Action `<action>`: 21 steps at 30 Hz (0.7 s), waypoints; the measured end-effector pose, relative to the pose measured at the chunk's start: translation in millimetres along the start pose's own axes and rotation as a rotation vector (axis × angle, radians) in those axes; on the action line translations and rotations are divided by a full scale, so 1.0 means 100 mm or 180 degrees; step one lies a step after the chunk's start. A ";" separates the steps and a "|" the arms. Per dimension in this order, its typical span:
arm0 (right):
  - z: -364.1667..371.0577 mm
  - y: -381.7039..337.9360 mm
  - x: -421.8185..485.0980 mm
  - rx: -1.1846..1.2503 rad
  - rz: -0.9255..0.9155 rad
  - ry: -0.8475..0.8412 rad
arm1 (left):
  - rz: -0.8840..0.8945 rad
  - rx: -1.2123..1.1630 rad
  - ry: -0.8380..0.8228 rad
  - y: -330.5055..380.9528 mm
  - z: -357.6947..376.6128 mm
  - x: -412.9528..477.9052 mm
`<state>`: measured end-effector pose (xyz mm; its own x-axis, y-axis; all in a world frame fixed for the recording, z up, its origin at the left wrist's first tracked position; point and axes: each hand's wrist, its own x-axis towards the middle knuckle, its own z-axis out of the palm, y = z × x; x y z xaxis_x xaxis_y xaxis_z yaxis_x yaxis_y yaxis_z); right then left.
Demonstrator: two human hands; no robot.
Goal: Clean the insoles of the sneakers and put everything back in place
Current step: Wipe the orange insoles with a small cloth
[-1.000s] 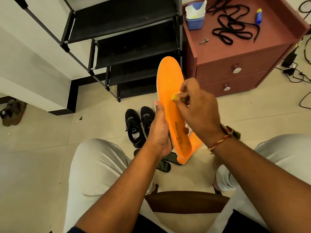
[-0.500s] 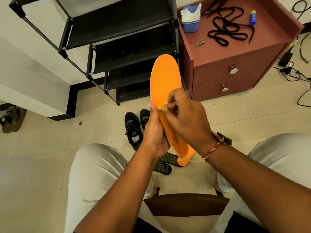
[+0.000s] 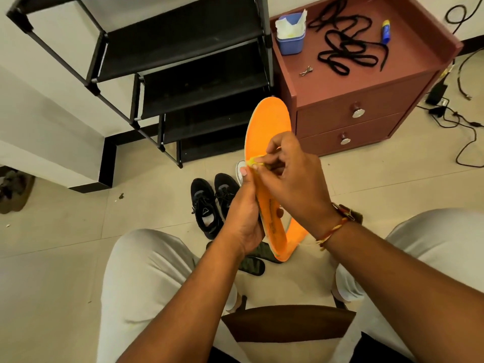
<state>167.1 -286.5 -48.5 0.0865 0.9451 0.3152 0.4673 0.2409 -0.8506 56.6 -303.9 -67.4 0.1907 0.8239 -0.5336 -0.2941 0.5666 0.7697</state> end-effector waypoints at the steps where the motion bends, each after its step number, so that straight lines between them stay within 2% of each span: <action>1: -0.03 0.05 0.04 -0.0085 0.0023 0.0069 | -0.0003 0.0096 0.0002 -0.01 0.00 0.01; 6: -0.21 0.32 0.20 -0.0242 0.0440 0.0445 | 0.0030 0.0475 0.0032 -0.08 -0.01 0.02; 12: -0.02 -0.02 -0.02 0.0126 -0.0025 -0.0124 | 0.0107 0.0119 0.0128 0.05 -0.01 0.02; 14: 0.00 0.00 0.00 0.0084 -0.0107 -0.0148 | 0.0090 0.0000 0.0117 0.06 -0.03 0.02; 18: -0.12 0.27 0.16 -0.0175 0.0126 0.0280 | -0.0014 0.0040 0.0159 0.04 -0.07 0.02; 21: -0.17 0.45 0.22 0.0195 0.0465 0.0415 | -0.0089 -0.0031 0.0119 0.05 -0.06 0.02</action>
<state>204.5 -258.3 -72.4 0.2643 0.9354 0.2351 0.3875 0.1202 -0.9140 49.7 -299.4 -67.3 0.1638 0.8067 -0.5678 -0.2983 0.5891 0.7510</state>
